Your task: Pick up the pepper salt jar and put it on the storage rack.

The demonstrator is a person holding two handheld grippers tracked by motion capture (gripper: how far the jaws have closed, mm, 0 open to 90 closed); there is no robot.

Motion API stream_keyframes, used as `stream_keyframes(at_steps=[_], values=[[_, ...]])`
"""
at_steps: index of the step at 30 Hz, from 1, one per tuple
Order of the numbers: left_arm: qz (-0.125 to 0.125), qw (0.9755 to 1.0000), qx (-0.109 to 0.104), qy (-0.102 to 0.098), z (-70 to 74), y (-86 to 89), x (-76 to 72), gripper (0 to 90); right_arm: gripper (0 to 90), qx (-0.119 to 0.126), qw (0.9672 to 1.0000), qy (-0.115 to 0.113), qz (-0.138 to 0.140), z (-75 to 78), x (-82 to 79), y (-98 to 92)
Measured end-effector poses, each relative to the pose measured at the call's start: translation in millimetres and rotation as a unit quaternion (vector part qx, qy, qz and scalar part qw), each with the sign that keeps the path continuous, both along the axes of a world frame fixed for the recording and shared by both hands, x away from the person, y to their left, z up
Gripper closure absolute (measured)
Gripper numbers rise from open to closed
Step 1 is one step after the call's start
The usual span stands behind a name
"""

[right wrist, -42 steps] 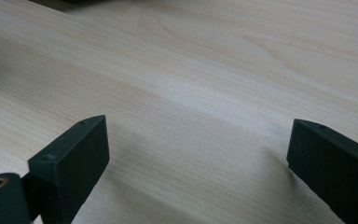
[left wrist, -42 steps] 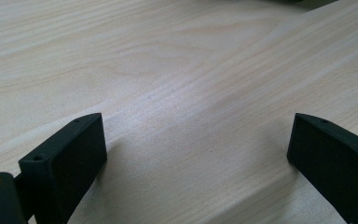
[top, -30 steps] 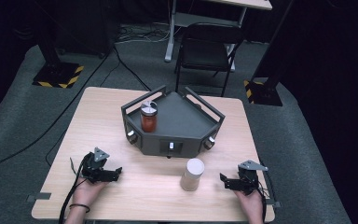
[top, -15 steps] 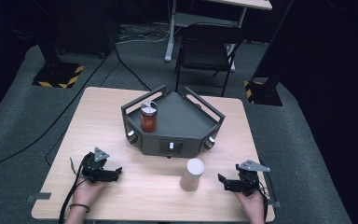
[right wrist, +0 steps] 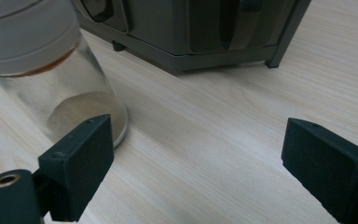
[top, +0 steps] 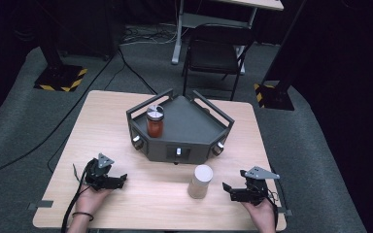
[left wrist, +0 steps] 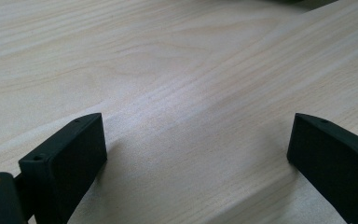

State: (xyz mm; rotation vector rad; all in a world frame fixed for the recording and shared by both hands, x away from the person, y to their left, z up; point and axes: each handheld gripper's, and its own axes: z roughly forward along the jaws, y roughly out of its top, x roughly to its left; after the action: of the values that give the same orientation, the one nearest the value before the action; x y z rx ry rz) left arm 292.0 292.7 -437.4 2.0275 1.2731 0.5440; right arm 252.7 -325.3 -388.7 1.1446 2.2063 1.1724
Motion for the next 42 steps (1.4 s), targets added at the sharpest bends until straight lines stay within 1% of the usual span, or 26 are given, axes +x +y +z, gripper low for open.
stream_keyframes(at_steps=[7, 16, 18, 24, 29, 31, 39, 42], values=[[0.000, 1.0000, 0.000, 0.000, 0.0, 0.0, 0.0, 3.7, 8.1, -0.002, 0.9999, -0.003, 0.016, 4.4, -1.7, 6.4], [0.000, 1.0000, 0.000, 0.000, 0.0, 0.1, 0.1, 3.6, 8.1, 0.007, 0.9992, -0.007, 0.039, 7.0, -1.8, 12.3], [0.000, 1.0000, 0.000, 0.000, 0.0, 0.1, 0.1, 3.6, 8.1, 0.012, 0.9989, -0.008, 0.045, 7.5, -2.0, 13.4], [0.000, 1.0000, 0.000, 0.000, 0.0, 0.1, 0.1, 3.7, 8.3, 0.013, 0.9980, -0.012, 0.060, 9.9, -2.2, 20.9], [0.000, 1.0000, 0.000, 0.000, 0.0, 0.1, 0.2, 3.6, 8.3, 0.017, 0.9972, -0.011, 0.073, 9.0, 0.1, 26.7], [-0.001, 1.0000, 0.000, 0.000, 0.0, 0.2, 0.2, 3.6, 8.3, 0.015, 0.9970, -0.013, 0.075, 8.9, 0.3, 29.9], [-0.001, 1.0000, 0.000, 0.000, 0.0, 0.2, 0.2, 3.6, 9.1, 0.021, 0.9961, -0.008, 0.086, 5.5, 4.8, 37.9], [-0.001, 1.0000, 0.000, 0.000, 0.0, 0.2, 0.2, 3.6, 9.6, 0.021, 0.9957, -0.009, 0.089, 4.9, 5.2, 41.8]])
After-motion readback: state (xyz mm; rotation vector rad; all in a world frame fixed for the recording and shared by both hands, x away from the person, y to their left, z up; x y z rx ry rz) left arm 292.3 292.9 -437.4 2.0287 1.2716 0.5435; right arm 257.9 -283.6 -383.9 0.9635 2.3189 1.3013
